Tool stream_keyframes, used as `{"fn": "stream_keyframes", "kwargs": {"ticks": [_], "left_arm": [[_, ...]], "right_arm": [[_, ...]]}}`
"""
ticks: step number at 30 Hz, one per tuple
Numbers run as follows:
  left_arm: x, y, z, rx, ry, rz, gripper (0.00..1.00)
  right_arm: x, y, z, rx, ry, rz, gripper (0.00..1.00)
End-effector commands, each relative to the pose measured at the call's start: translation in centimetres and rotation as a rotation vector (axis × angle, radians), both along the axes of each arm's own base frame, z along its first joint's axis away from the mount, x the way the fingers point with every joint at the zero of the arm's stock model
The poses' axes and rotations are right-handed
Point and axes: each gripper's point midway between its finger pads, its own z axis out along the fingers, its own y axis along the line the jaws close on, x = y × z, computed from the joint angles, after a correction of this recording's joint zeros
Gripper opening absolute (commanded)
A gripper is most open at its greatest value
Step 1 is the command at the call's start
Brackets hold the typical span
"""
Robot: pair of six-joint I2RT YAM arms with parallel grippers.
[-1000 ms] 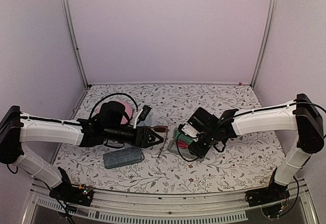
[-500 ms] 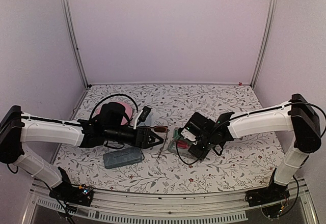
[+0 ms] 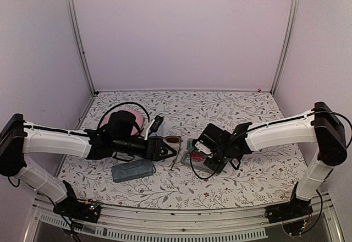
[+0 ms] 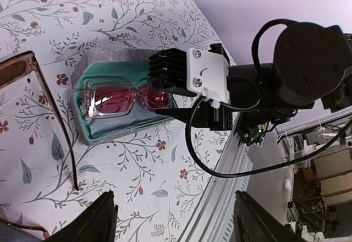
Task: Organize the sunglasses
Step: Place the sunglasses, then adjust the sunglasses in the sunglasses case.
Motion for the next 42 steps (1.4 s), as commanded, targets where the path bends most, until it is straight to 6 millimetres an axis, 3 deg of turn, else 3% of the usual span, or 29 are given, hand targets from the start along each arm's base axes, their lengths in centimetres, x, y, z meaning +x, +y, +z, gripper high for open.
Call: {"fn": "stream_keyframes", "kwargs": {"ticks": [1, 7, 17, 31, 42], "left_arm": [[0.3, 0.1, -0.2, -0.005, -0.001, 0.004, 0.73], [0.3, 0.2, -0.6, 0.000, -0.001, 0.009, 0.74], [0.3, 0.3, -0.9, 0.006, 0.001, 0.010, 0.74], [0.1, 0.4, -1.0, 0.007, 0.003, 0.007, 0.74], [0.1, 0.4, -1.0, 0.007, 0.004, 0.004, 0.74]], "right_arm": [[0.4, 0.8, 1.9, 0.038, -0.041, -0.007, 0.52], [0.5, 0.8, 1.7, 0.034, -0.048, -0.008, 0.58], [1.0, 2.3, 3.3, 0.134, -0.107, -0.037, 0.63], [2.1, 3.8, 2.4, 0.102, -0.130, 0.004, 0.50], [2.7, 3.2, 0.6, 0.017, -0.142, -0.003, 0.45]]}}
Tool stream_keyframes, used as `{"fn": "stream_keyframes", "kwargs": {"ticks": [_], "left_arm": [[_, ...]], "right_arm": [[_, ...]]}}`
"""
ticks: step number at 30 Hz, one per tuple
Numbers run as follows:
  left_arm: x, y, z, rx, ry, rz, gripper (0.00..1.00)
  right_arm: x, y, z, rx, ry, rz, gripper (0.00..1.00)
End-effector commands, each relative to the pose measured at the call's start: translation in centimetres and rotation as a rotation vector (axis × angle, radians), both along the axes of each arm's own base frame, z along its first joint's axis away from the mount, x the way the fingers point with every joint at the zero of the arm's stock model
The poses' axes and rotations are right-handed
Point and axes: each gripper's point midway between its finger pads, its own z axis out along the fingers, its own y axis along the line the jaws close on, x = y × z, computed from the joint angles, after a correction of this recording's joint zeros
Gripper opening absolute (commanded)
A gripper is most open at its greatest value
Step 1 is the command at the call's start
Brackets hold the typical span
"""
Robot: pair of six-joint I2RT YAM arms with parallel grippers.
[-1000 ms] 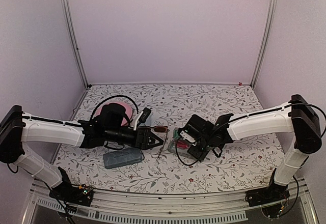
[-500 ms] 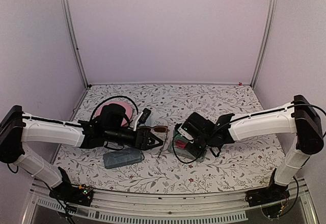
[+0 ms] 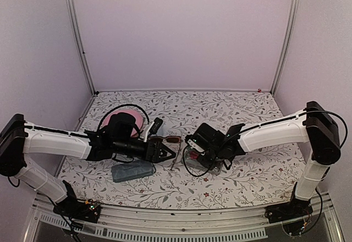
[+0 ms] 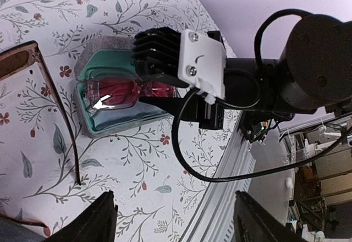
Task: Organize the sunglasses
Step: Adjust the sunglasses in the sunglasses case.
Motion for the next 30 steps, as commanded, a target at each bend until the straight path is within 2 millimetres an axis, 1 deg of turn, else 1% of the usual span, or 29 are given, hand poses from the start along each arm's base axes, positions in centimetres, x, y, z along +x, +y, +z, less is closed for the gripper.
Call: {"fn": "stream_keyframes", "kwargs": {"ticks": [1, 3, 8, 16, 24, 30], "left_arm": [[0.4, 0.1, -0.2, -0.007, -0.007, 0.004, 0.74], [0.3, 0.1, -0.3, -0.006, -0.006, 0.002, 0.74], [0.3, 0.1, -0.4, -0.003, -0.003, 0.004, 0.74], [0.3, 0.0, -0.4, -0.005, -0.002, 0.001, 0.74], [0.3, 0.0, -0.5, -0.005, 0.000, -0.001, 0.74], [0.3, -0.1, -0.4, -0.008, -0.001, -0.005, 0.73]], "right_arm": [[0.7, 0.3, -0.1, -0.031, -0.032, -0.006, 0.44], [0.7, 0.2, -0.2, -0.034, -0.031, -0.008, 0.43], [0.6, 0.2, -0.4, -0.041, -0.028, -0.006, 0.34], [0.5, 0.4, 0.3, -0.019, -0.028, -0.004, 0.27], [-0.2, 0.6, 0.7, -0.013, -0.020, 0.004, 0.25], [-0.9, 0.5, 0.4, -0.025, -0.007, 0.003, 0.25]]}}
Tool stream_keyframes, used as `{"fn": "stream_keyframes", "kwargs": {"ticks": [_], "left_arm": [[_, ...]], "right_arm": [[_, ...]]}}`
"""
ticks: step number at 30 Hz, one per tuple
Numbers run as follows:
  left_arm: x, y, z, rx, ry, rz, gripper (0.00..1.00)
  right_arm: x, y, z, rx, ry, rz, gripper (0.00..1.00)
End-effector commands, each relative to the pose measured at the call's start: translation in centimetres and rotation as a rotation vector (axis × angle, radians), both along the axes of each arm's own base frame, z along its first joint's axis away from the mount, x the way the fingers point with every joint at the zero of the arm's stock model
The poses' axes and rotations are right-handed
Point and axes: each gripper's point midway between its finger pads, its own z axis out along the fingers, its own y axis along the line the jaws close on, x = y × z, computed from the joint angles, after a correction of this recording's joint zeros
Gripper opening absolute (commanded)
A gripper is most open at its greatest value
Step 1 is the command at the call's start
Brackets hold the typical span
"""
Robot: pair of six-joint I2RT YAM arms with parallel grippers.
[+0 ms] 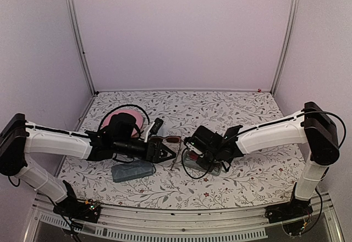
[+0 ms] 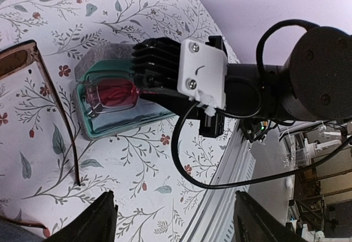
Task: Organize the sunglasses
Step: Adjust the sunglasses in the sunglasses case.
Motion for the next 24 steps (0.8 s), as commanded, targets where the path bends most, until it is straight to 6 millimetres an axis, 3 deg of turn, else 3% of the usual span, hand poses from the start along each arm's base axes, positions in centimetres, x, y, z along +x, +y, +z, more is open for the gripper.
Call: {"fn": "stream_keyframes", "kwargs": {"ticks": [1, 24], "left_arm": [[0.3, 0.1, -0.3, -0.007, -0.004, -0.001, 0.74], [0.0, 0.3, -0.6, -0.008, 0.003, 0.000, 0.74]], "right_arm": [[-0.5, 0.3, 0.9, 0.015, 0.002, -0.019, 0.25], [-1.7, 1.3, -0.5, 0.012, 0.058, 0.006, 0.28]]}}
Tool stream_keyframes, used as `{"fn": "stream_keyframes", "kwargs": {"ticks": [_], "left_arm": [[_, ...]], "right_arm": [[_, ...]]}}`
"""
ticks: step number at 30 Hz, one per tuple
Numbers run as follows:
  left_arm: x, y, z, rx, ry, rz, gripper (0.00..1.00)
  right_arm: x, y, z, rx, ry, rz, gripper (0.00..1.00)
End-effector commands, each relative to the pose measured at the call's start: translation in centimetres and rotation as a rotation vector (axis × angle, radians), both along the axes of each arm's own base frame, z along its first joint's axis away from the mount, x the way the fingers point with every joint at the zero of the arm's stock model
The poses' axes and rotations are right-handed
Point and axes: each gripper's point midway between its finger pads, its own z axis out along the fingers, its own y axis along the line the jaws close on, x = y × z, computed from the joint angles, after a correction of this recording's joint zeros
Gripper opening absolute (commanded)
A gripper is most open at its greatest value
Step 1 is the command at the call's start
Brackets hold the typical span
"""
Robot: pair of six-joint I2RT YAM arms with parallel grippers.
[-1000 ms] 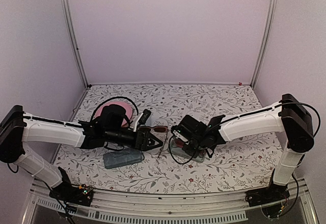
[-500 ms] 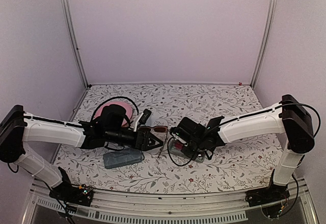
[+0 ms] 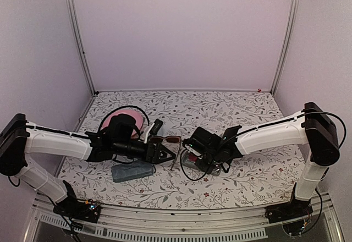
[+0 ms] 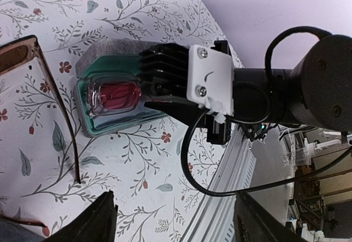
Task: Organize the sunglasses
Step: Adjust the sunglasses in the sunglasses case.
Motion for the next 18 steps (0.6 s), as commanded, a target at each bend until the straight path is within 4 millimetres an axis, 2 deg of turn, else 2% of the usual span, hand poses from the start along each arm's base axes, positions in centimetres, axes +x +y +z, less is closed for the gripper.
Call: {"fn": "stream_keyframes", "kwargs": {"ticks": [1, 8, 12, 18], "left_arm": [[0.2, 0.2, -0.2, -0.007, -0.001, 0.001, 0.74], [0.2, 0.2, -0.3, -0.004, -0.002, 0.003, 0.74], [0.2, 0.2, -0.4, -0.002, 0.000, 0.001, 0.74], [0.2, 0.2, -0.4, -0.002, 0.000, 0.001, 0.74]], "right_arm": [[-0.4, 0.7, -0.6, -0.002, 0.020, 0.015, 0.29], [-0.9, 1.2, -1.0, 0.004, 0.051, 0.048, 0.29], [-1.5, 1.7, -0.6, 0.032, 0.072, 0.097, 0.30], [-2.7, 2.7, 0.2, 0.103, 0.124, 0.146, 0.39]]}}
